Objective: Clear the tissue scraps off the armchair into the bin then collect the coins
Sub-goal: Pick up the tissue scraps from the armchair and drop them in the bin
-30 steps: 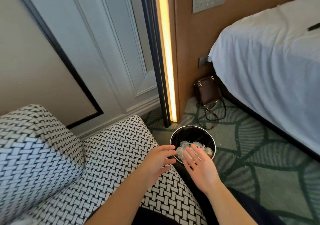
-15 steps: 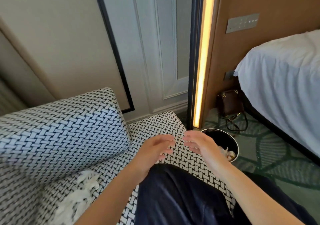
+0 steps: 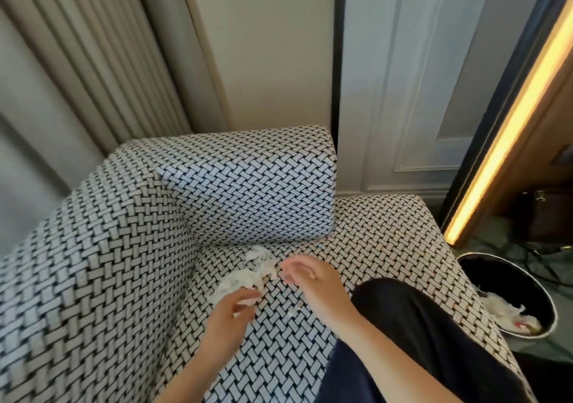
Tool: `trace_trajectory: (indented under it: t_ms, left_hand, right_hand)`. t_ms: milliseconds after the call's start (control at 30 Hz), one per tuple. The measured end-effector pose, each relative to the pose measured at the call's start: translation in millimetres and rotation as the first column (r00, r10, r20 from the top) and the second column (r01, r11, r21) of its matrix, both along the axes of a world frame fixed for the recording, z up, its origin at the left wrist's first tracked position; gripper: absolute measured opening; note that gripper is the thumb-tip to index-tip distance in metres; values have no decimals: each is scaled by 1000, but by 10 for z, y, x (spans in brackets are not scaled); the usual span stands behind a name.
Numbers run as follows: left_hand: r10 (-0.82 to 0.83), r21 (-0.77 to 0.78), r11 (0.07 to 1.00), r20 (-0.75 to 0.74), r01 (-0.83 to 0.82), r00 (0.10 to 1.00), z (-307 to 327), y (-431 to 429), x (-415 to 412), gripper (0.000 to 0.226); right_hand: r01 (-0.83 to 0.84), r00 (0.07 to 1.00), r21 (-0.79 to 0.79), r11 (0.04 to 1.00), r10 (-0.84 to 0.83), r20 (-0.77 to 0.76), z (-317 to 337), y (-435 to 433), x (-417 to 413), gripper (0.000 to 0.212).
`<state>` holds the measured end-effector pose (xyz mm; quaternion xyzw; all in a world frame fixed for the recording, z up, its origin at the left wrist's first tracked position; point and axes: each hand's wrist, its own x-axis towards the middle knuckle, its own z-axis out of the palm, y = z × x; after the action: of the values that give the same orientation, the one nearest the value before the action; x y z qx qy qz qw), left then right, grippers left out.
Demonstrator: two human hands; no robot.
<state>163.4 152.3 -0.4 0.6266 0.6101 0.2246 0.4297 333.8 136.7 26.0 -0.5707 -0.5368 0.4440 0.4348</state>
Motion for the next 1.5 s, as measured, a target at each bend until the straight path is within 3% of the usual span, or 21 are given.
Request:
trace_trajectory:
  t_ms: [100,233,500,633,767,900,1067,1233,1367,1433,1500]
  left_hand:
    - [169,9,986,-58,-169,984,-215,-59,-249,29]
    - [241,-5,970,-148,-244,959,-406,-75,-338,44]
    - [354,-105,929,-44,-356,934,-452,317,-180,35]
    - [400,-27,914,-119,-406,909,-618,364,-147,40]
    - [461,57,885,28,-461,887,-649,160,-87,45]
    - [385,157,907,70,-391,920,-641,-161,13,43]
    - [310,129,938,95,-321,946,-559,-533,123,47]
    - [113,323,941,-29,-97,993,-500,-727,217,61]
    - [-51,355,931,-120,90,991,-579,-768,198,59]
    - [-85,361,926,-75,106,994,-588,-768,172,53]
    - [-34,356,934,38,18,999,-583,-753,136,48]
  right_hand:
    - [-27,1000,-65,998,27,-7,-230,3,-216,17]
    - [-51,997,-171,984,42,-57,-478,-64,-255,11]
    - [-132,991,-330,935,111,-80,-590,7,-242,21]
    - [-157,987,-391,907,128,-98,-624,-2,-258,19]
    - [-138,986,-426,894,83,-146,-640,-5,-249,20]
    - [-97,987,-418,903,35,-155,-603,-6,-256,24]
    - [-101,980,-379,920,25,-199,-597,-41,-250,17]
    - [-170,965,-358,918,82,-250,-565,-81,-234,26]
    - [-121,967,-374,920,24,-255,-608,-86,-219,24]
    - [-82,962,-357,931,-20,-273,-617,-95,-199,26]
    - [-1,957,-339,941,-98,-275,-608,-92,-184,25]
